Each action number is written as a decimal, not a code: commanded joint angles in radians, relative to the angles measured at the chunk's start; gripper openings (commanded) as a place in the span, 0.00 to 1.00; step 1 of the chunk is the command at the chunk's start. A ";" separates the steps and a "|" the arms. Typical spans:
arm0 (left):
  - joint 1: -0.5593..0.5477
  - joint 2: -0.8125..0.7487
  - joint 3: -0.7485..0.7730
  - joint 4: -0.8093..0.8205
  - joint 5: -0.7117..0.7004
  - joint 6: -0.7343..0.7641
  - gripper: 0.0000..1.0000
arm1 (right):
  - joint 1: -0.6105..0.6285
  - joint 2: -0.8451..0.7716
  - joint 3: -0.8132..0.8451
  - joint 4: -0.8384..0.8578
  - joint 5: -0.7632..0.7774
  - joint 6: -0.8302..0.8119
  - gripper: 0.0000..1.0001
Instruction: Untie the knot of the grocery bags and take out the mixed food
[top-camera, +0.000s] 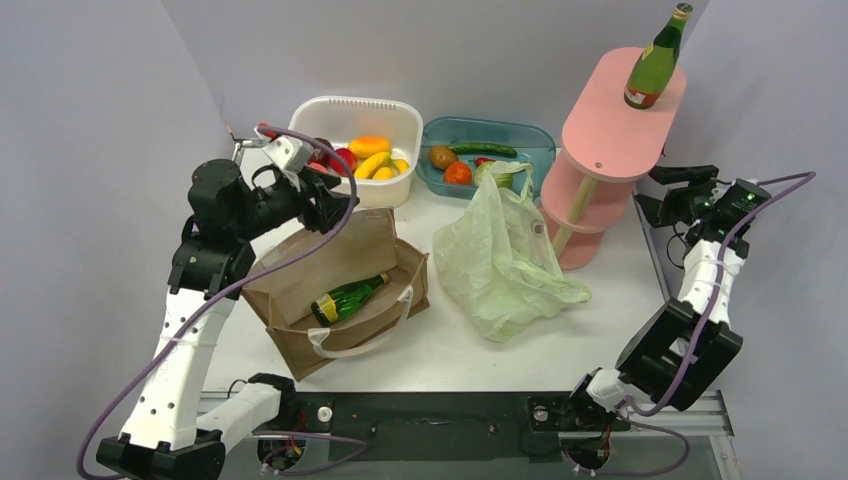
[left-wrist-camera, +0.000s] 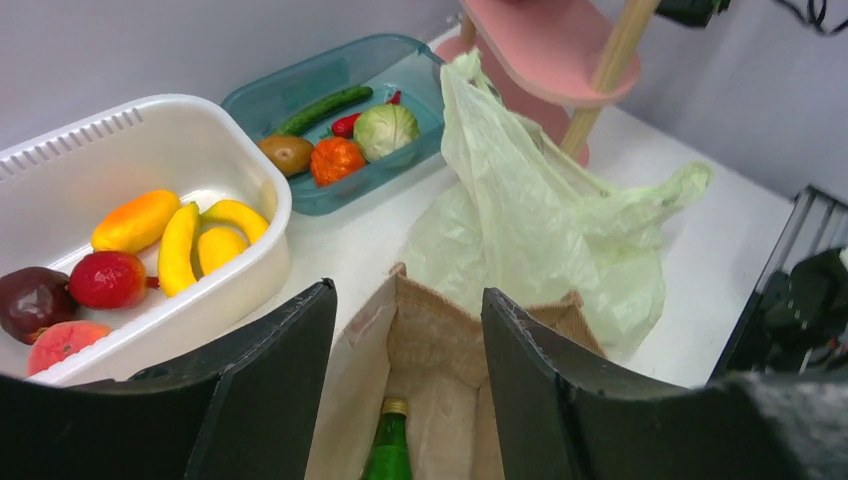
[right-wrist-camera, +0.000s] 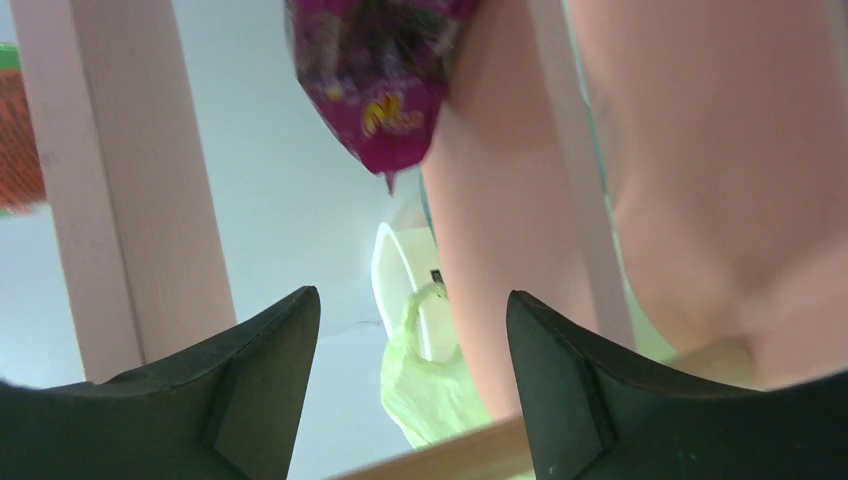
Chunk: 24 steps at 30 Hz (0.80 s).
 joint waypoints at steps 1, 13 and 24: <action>-0.003 -0.062 -0.012 -0.183 0.118 0.239 0.53 | -0.041 -0.135 -0.054 -0.229 -0.035 -0.201 0.63; -0.003 -0.155 -0.101 -0.613 0.035 0.708 0.53 | -0.021 -0.468 -0.162 -0.767 -0.081 -0.603 0.63; -0.003 -0.206 -0.168 -0.524 0.025 0.537 0.53 | 0.481 -0.593 -0.044 -0.745 0.170 -0.713 0.64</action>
